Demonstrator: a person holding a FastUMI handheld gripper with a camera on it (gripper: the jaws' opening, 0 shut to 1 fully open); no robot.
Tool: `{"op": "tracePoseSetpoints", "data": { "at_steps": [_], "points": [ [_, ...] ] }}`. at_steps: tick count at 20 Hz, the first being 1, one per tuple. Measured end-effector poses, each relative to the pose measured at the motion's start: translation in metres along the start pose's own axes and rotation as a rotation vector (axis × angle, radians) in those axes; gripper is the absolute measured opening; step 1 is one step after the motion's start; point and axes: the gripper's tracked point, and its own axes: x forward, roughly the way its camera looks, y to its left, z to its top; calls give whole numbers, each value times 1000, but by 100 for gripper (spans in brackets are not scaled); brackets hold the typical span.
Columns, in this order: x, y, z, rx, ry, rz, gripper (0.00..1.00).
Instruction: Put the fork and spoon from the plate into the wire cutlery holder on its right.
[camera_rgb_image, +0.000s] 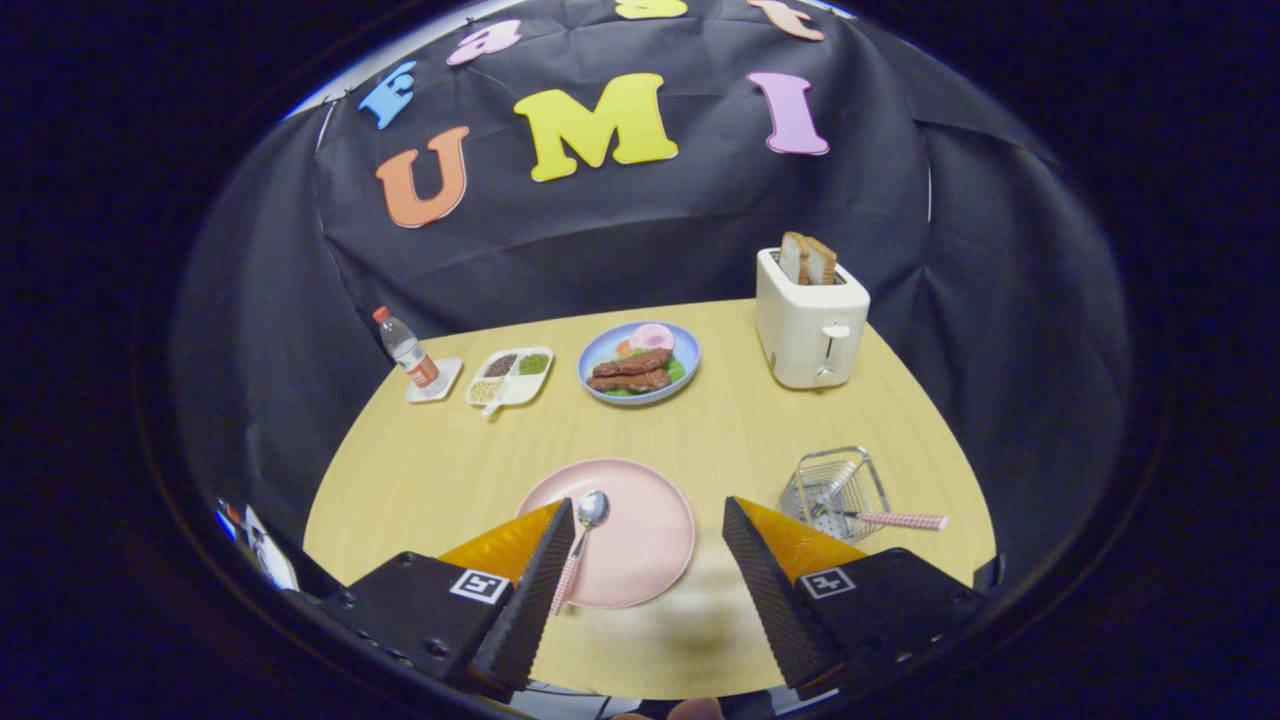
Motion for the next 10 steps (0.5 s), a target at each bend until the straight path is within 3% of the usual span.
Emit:
{"op": "tracePoseSetpoints", "data": {
  "at_steps": [10],
  "points": [
    [59, 59, -85, -90, 115, -51, 89]
  ]
}}
